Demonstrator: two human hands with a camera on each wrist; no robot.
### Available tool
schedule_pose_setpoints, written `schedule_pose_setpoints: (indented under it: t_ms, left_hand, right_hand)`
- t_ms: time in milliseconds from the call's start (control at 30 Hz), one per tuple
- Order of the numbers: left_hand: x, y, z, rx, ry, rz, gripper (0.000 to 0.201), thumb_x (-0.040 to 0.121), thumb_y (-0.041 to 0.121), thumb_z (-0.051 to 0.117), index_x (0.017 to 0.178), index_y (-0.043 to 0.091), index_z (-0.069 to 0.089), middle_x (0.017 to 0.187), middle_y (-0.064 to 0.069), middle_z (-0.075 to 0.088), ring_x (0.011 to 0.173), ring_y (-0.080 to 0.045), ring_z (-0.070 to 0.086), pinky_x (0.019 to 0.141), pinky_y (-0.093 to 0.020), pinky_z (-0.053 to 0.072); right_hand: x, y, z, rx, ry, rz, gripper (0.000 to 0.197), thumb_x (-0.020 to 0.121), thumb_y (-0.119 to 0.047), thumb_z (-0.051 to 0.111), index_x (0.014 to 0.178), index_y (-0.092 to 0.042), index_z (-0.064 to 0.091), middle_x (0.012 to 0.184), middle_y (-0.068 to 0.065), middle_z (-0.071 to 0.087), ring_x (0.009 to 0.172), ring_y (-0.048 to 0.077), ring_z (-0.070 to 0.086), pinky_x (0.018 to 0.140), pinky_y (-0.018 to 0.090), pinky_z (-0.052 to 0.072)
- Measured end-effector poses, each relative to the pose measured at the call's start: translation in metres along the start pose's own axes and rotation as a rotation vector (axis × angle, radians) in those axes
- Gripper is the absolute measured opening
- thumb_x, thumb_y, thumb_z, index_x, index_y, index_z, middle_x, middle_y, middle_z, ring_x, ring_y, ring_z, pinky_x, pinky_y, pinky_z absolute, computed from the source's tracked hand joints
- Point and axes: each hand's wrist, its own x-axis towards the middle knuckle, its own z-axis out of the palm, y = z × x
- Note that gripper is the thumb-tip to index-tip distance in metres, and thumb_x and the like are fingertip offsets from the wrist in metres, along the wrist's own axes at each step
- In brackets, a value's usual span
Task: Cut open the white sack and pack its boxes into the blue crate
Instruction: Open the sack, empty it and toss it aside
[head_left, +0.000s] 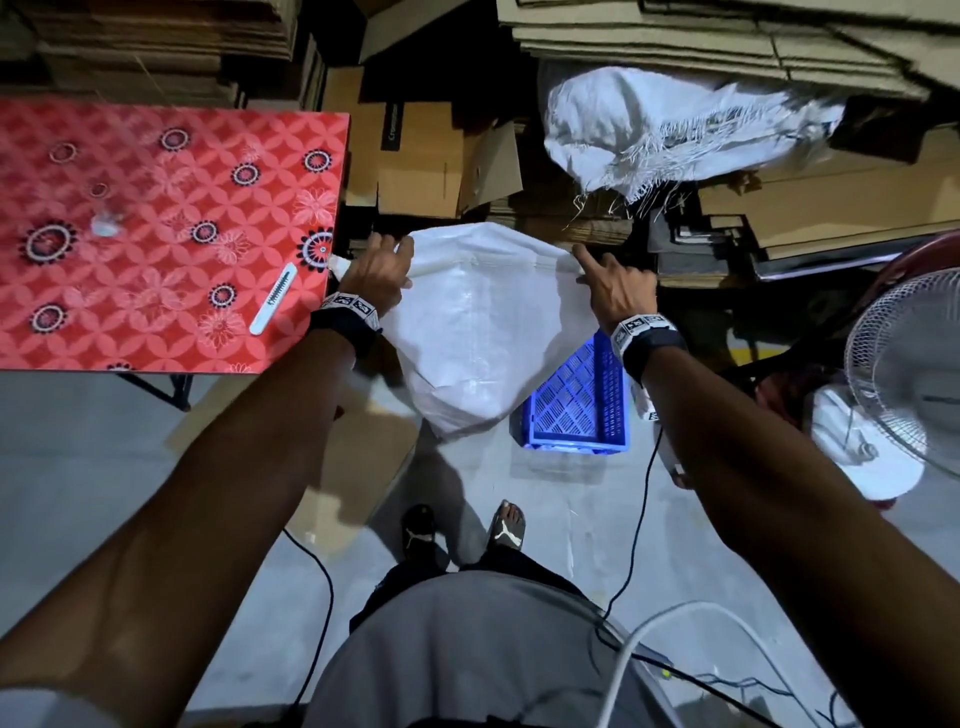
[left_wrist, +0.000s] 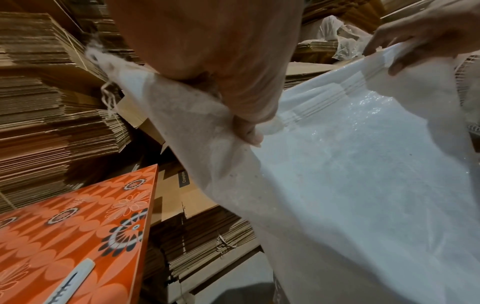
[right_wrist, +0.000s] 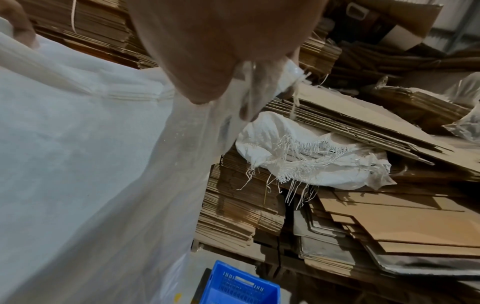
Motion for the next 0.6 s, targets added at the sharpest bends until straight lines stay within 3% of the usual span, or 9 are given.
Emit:
schedule_pose_setpoints:
  t_ms: [100, 167, 267, 367, 467, 600]
  left_hand:
    - [0.002, -0.005, -0.01, 0.007, 0.024, -0.04, 0.04, 0.091, 0.022, 0.07, 0.12, 0.001, 0.054, 0.102, -0.026, 0.057, 0.102, -0.043, 0.051, 0.078, -0.052, 0.047]
    - [0.0, -0.006, -0.018, 0.032, 0.04, -0.079, 0.034, 0.095, 0.024, 0.063, 0.121, 0.004, 0.055, 0.111, -0.027, 0.055, 0.109, -0.042, 0.047, 0.086, -0.052, 0.04]
    - [-0.006, -0.009, -0.026, 0.071, 0.107, -0.12, 0.03, 0.09, 0.018, 0.062, 0.119, 0.01, 0.057, 0.125, -0.025, 0.046, 0.118, -0.042, 0.042, 0.095, -0.053, 0.034]
    - [-0.006, -0.01, -0.037, 0.044, 0.143, -0.095, 0.038, 0.084, 0.008, 0.063, 0.12, 0.013, 0.056, 0.128, -0.019, 0.047, 0.123, -0.038, 0.041, 0.101, -0.054, 0.034]
    - [-0.006, -0.01, -0.046, -0.036, 0.182, -0.07, 0.033, 0.088, 0.008, 0.062, 0.121, 0.014, 0.057, 0.123, -0.012, 0.06, 0.122, -0.033, 0.048, 0.102, -0.053, 0.035]
    - [-0.008, -0.01, -0.064, -0.106, 0.273, -0.1, 0.034, 0.081, 0.002, 0.062, 0.112, 0.016, 0.056, 0.115, -0.007, 0.067, 0.112, -0.03, 0.053, 0.097, -0.049, 0.034]
  right_hand:
    - [-0.001, 0.005, -0.008, -0.012, 0.044, 0.007, 0.028, 0.103, -0.026, 0.043, 0.13, -0.032, 0.04, 0.104, 0.012, 0.066, 0.08, 0.037, 0.069, 0.078, 0.046, 0.044]
    - [-0.001, 0.007, -0.011, -0.029, 0.088, 0.008, 0.028, 0.1, -0.023, 0.042, 0.127, -0.028, 0.05, 0.108, 0.014, 0.065, 0.093, 0.036, 0.066, 0.089, 0.051, 0.043]
    - [0.002, 0.007, -0.02, -0.084, 0.156, -0.029, 0.03, 0.093, -0.017, 0.042, 0.113, -0.019, 0.064, 0.125, 0.017, 0.056, 0.113, 0.035, 0.055, 0.094, 0.053, 0.036]
    - [0.006, 0.002, -0.028, -0.015, 0.155, -0.009, 0.041, 0.089, -0.016, 0.033, 0.111, -0.014, 0.068, 0.123, 0.014, 0.06, 0.117, 0.032, 0.056, 0.103, 0.053, 0.033]
    - [0.011, -0.003, -0.039, 0.059, 0.153, 0.025, 0.038, 0.085, -0.008, 0.046, 0.116, -0.018, 0.067, 0.115, 0.009, 0.067, 0.11, 0.029, 0.063, 0.1, 0.046, 0.034]
    - [0.016, -0.008, -0.06, 0.109, 0.167, 0.068, 0.032, 0.08, -0.005, 0.053, 0.106, -0.016, 0.066, 0.112, 0.007, 0.066, 0.109, 0.03, 0.061, 0.09, 0.042, 0.037]
